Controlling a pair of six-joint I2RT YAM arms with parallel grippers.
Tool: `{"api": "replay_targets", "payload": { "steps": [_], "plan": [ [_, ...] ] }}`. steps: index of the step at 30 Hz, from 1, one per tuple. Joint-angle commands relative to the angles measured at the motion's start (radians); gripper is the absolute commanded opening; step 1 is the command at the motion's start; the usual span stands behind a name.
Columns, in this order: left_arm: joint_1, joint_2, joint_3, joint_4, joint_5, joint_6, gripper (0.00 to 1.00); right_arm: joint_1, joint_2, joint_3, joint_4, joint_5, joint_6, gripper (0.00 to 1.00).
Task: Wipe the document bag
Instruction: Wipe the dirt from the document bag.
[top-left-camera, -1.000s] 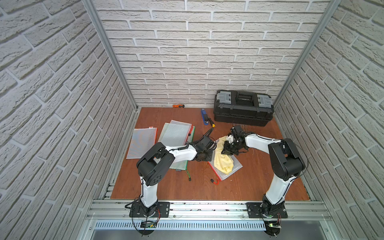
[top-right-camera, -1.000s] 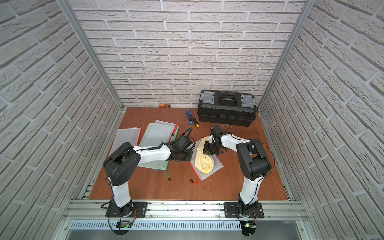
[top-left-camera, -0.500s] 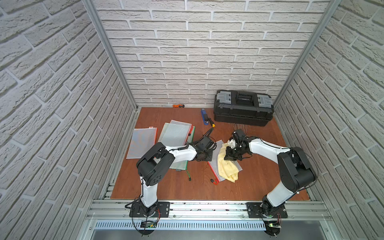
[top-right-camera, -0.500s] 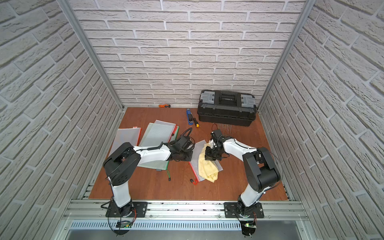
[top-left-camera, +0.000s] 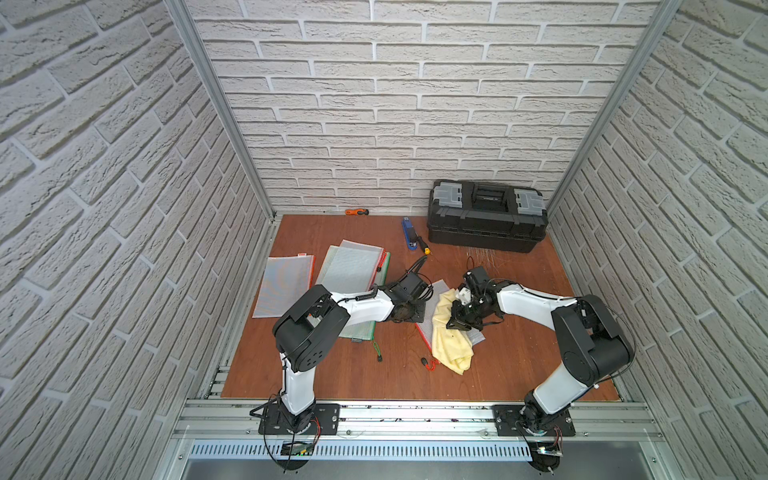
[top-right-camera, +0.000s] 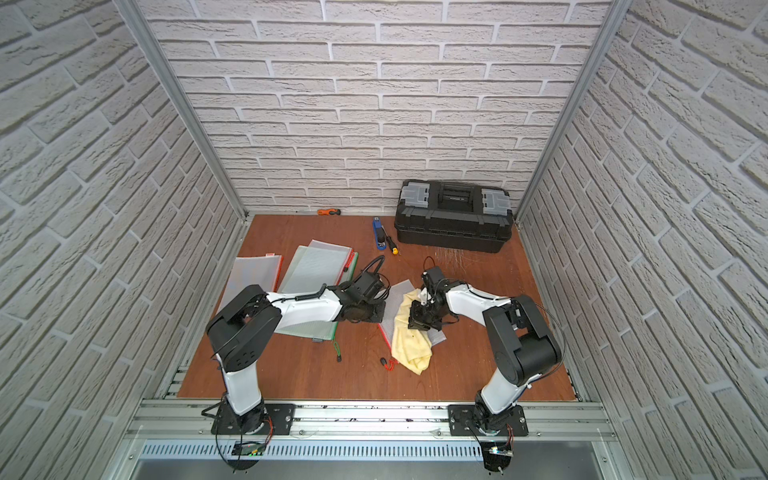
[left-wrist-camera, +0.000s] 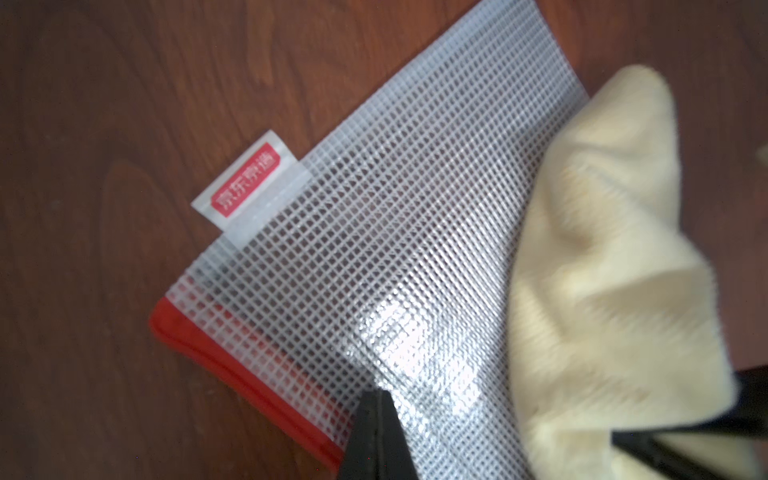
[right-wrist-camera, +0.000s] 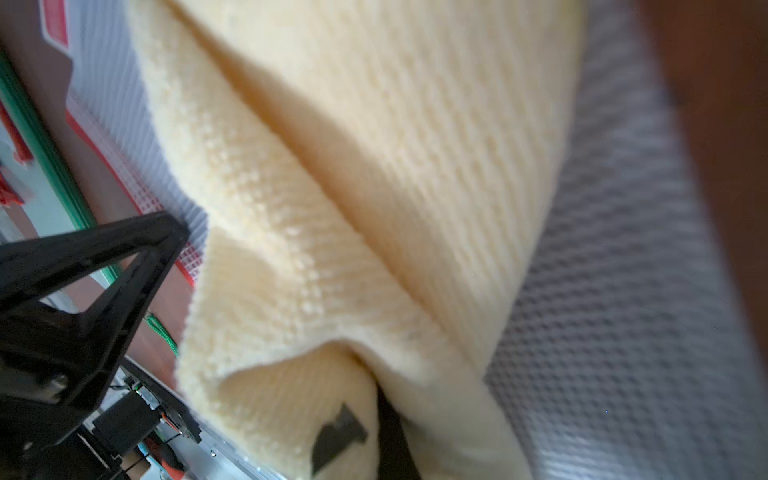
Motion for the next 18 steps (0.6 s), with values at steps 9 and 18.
{"api": "replay_targets", "payload": {
  "steps": [9,18],
  "plan": [
    [0.003,-0.025,-0.048,-0.05,-0.014,-0.007,0.0,-0.207,-0.078,0.003,-0.085,-0.028,-0.093,0.02],
    [0.001,-0.017,-0.038,-0.042,-0.007,-0.017,0.0,0.087,0.145,0.268,-0.003,-0.024,0.006,0.02]
  ]
}}
